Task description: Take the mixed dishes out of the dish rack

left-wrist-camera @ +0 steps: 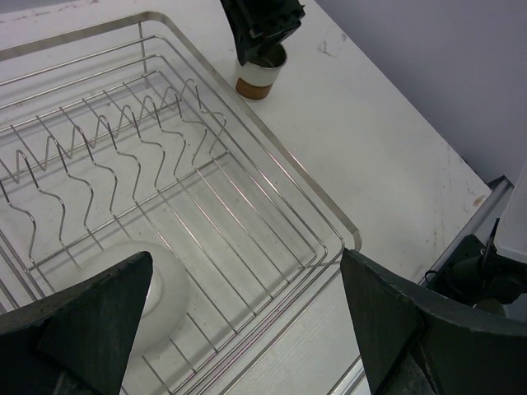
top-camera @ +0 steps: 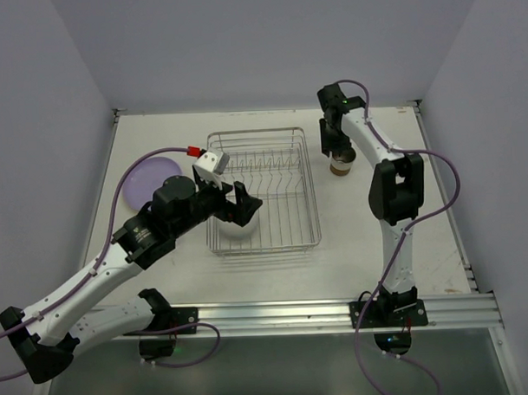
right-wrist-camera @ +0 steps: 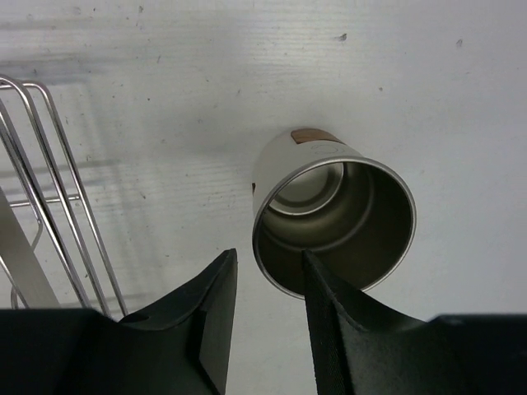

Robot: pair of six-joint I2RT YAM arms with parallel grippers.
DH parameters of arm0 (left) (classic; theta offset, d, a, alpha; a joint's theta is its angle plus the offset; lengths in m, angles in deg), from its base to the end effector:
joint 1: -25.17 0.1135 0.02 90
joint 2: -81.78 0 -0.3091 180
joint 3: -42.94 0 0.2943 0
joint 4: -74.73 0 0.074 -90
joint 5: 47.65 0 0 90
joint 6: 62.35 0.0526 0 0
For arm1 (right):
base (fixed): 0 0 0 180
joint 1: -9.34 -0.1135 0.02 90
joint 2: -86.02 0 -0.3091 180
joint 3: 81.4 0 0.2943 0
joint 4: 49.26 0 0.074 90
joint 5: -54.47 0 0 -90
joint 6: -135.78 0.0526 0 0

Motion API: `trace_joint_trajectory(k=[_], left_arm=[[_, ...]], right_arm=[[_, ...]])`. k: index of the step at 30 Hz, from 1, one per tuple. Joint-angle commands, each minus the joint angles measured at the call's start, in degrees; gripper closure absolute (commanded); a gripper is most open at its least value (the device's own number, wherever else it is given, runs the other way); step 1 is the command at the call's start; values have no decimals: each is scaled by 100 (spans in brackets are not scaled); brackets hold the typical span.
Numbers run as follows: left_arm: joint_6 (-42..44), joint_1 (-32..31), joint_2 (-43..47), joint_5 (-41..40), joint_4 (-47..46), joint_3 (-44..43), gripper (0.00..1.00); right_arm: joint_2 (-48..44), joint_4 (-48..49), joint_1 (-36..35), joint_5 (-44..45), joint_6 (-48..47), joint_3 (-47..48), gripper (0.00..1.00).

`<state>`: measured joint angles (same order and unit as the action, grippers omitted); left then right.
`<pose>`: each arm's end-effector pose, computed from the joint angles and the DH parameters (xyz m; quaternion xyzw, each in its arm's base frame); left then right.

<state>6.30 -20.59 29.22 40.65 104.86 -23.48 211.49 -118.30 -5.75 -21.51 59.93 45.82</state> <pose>0.1681 -0.1704 0.3940 0.1604 0.7838 -0.3217 0.5065 0.5264 0.1287 0.2589 0.0160 0.9733 -0.0665 0.2193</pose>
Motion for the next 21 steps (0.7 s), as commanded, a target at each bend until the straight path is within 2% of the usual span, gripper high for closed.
trace_joint_trajectory(k=[1,7,11,14,15,17,18,21], left_arm=[[183,41,61,38,-18,-274,0],[376,41,70,-243,272,-485,0],[394,41,35,-375,430,-511,0],[403,41,-70,-525,562,-502,0],[403,41,-140,-568,588,-502,0],[403,41,-237,-621,685,-502,0],[394,41,-255,-691,720,-502,0],[377,41,-299,-788,773,-450,0]], right_arm=[[-242,-117,-20,197,-27,406,59],[-646,-3,-20,268,114,469,59],[-1409,339,-29,31,324,-136,59],[-2454,969,-55,-399,491,-1277,57],[-3040,1164,-73,-531,518,-1915,56],[-3579,1612,-108,-899,658,-2664,50],[-4043,1736,-125,-1040,694,-2852,48],[-4600,2053,-275,-1524,790,-3422,37]])
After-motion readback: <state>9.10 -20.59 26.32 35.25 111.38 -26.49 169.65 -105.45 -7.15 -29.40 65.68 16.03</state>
